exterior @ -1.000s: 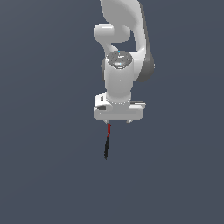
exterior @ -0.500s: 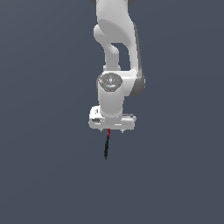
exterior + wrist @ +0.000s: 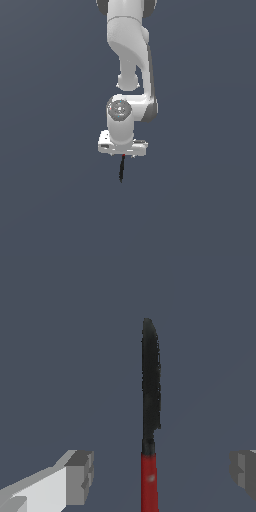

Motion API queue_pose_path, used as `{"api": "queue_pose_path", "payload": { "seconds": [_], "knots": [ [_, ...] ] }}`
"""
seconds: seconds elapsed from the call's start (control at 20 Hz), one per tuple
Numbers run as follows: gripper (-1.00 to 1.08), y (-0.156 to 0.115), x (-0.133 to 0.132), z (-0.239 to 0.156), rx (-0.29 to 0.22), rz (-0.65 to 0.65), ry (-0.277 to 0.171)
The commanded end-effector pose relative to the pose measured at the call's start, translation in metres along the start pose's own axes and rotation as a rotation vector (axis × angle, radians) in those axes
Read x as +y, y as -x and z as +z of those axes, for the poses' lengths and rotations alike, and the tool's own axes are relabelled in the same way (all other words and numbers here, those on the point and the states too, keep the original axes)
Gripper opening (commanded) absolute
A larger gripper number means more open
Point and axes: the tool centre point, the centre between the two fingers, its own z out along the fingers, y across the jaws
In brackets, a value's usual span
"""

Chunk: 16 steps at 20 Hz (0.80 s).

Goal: Pick up the object and move it to a goal position.

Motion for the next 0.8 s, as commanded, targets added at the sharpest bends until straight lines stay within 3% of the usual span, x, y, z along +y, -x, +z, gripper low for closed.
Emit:
{"api": "queue_pose_path", "payload": {
  "seconds": [0.0, 0.3, 0.75],
  "knots": [
    [1.0, -0.001, 0.001, 0.004, 0.0, 0.002, 0.001],
    [1.0, 0.0, 0.001, 0.009, -0.001, 0.002, 0.001],
    [1.0, 0.001, 0.002, 0.049, 0.0, 0.002, 0.001]
  ]
}}
